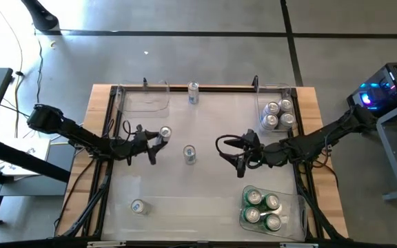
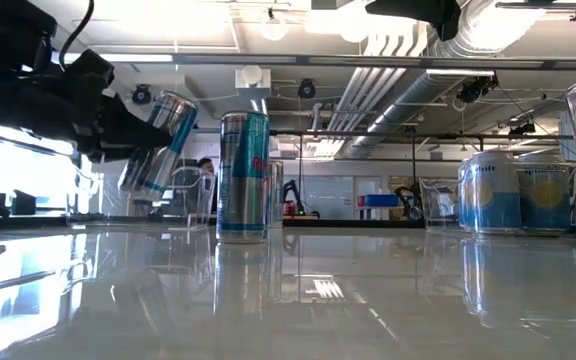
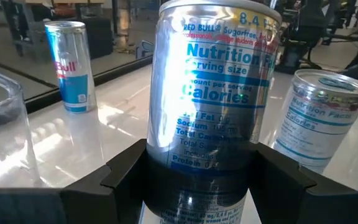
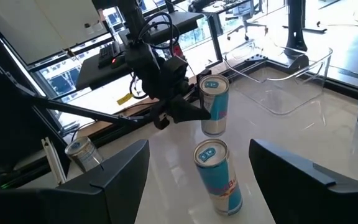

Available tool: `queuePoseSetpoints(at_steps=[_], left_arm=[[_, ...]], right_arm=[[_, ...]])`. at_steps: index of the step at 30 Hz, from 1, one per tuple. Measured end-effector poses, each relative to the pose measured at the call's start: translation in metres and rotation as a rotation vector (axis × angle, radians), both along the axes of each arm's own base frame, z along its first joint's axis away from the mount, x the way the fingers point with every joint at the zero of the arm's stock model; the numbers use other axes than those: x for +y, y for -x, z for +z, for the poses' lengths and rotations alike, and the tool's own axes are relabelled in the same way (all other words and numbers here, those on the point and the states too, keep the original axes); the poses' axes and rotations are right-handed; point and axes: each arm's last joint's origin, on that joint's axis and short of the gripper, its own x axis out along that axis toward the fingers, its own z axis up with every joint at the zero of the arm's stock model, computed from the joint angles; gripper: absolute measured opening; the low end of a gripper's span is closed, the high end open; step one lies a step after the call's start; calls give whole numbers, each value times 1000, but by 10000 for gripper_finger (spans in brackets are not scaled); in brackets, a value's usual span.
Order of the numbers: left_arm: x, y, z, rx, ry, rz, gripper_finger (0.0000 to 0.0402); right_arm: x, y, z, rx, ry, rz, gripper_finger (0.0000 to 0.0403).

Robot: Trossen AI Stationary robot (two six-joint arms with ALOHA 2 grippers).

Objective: Sort soda cans
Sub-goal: Put the top left white blue soda can into the top left transparent bin

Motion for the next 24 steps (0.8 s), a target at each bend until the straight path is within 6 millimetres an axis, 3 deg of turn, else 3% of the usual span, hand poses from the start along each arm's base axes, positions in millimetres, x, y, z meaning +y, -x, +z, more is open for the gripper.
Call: queuePoseSetpoints(at_steps=[8, 16, 24], left_arm=[[-1, -5, 5, -72, -7, -2, 218], [-1, -32, 7, -63, -70, 48, 218], [15, -42, -8, -130, -59, 130, 218]], right_arm=[[0, 0, 0, -1, 4, 1, 272], [0, 0, 0, -2, 5, 2, 272], [4, 1, 0, 3, 14, 17, 272]])
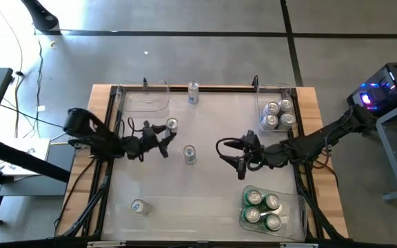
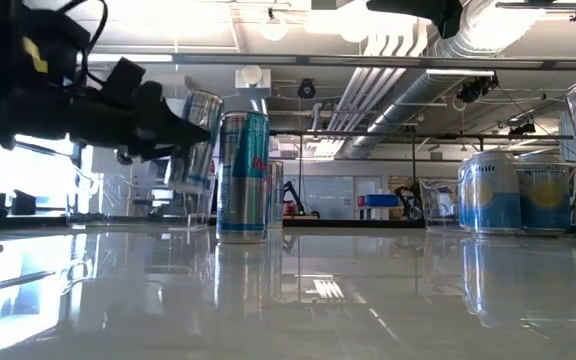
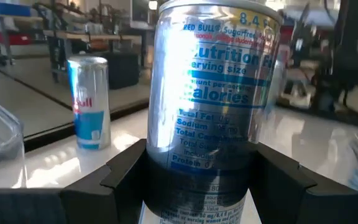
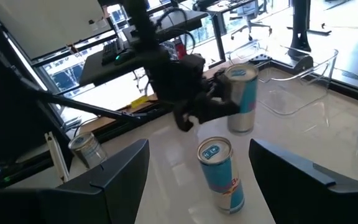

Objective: Sort soda cans
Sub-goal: Put the top left white blue soda can into the top left transparent bin

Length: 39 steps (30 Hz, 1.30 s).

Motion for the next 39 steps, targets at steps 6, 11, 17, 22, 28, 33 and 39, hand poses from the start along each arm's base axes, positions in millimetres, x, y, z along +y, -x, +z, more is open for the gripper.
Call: queuePoseSetpoints(at_steps=[6, 11, 17, 22, 28, 33, 39], left_arm=[[6, -15, -16, 29, 38, -51, 218], [6, -25, -26, 66, 43, -62, 218], [6, -20, -32, 90, 54, -53, 218], [7, -10, -36, 112, 78, -49, 218], [4, 3, -39, 125, 112, -45, 230], [2, 4, -39, 128, 112, -49, 255], [0, 7, -50, 225, 141, -96, 274]], right_arm=[[5, 2, 0, 3, 11, 21, 272], [6, 2, 0, 2, 15, 20, 272], [6, 2, 0, 2, 15, 18, 272], [6, 2, 0, 2, 14, 18, 272], [6, 2, 0, 1, 13, 18, 272], [6, 2, 0, 1, 13, 18, 272], [6, 2, 0, 0, 10, 17, 272]])
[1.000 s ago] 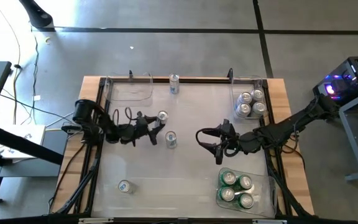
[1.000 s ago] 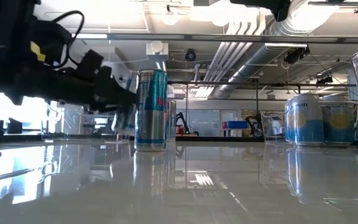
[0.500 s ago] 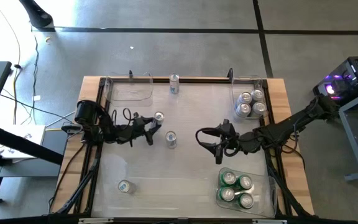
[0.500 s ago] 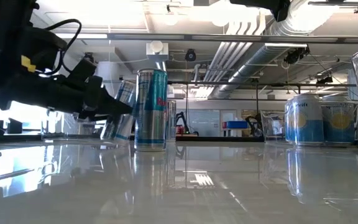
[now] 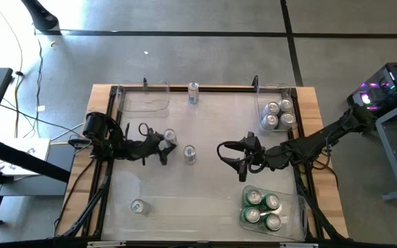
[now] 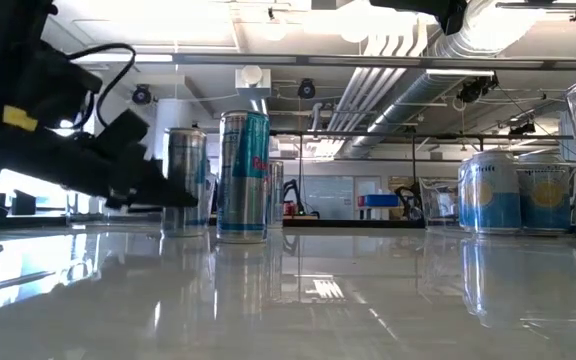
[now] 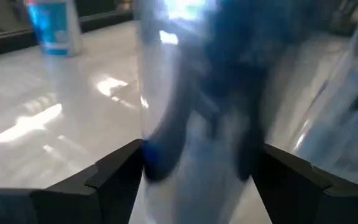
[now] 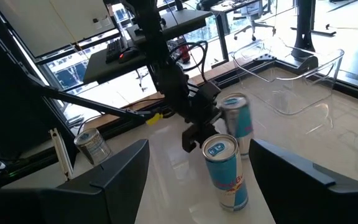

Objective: Sort soda cans
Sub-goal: Put the top left white blue soda can into the top left transparent bin

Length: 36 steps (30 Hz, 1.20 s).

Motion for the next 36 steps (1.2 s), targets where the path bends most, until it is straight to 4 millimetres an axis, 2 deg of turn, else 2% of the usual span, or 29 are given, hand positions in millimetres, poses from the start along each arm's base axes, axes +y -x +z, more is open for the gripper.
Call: queuePoseSetpoints(at_steps=[7, 13, 18, 30, 36], left_arm=[[-1, 4, -9, 68, 86, -46, 277], [0, 24, -10, 77, 135, -47, 278], [-6, 22, -7, 59, 126, -81, 278], [-18, 22, 13, -33, 28, -36, 276], [-29, 26, 32, -98, -73, 0, 270]], right_arm=[[0, 0, 0, -1, 0, 0, 272], [0, 0, 0, -1, -1, 0, 272], [0, 0, 0, 3, 2, 0, 272], [0, 0, -1, 6, 3, -1, 272], [0, 0, -1, 7, 3, -1, 272]])
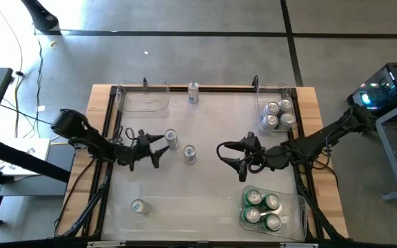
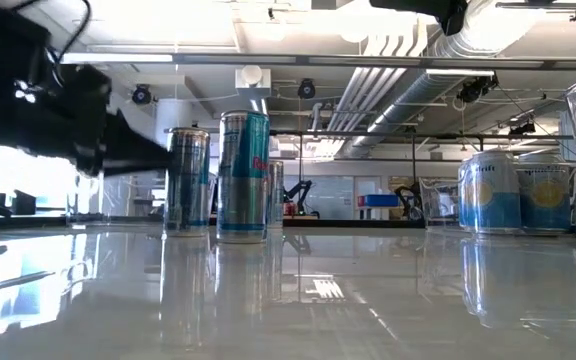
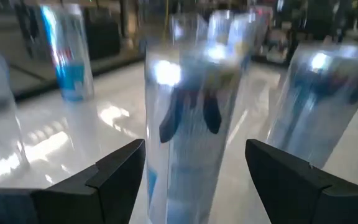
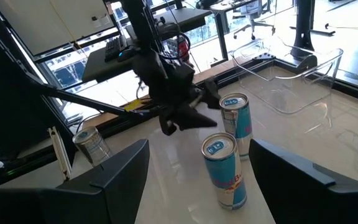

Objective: Sort soda cans
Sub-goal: Put the top left white blue soda can into the top left transparent bin

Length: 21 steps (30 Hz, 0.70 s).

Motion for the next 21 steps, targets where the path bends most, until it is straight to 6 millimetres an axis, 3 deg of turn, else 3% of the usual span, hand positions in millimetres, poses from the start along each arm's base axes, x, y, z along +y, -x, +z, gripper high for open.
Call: queuePoseSetpoints(at_steps=[7, 15, 21], left_arm=[[-20, -2, 38, -89, -163, 106, 269], [-51, -34, 102, 23, -398, 255, 269], [-60, -60, 172, 142, -437, 430, 282]], right_arm=[[0, 0, 0, 0, 0, 0, 272], [0, 0, 0, 0, 1, 0, 272], [0, 0, 0, 1, 2, 0, 272]])
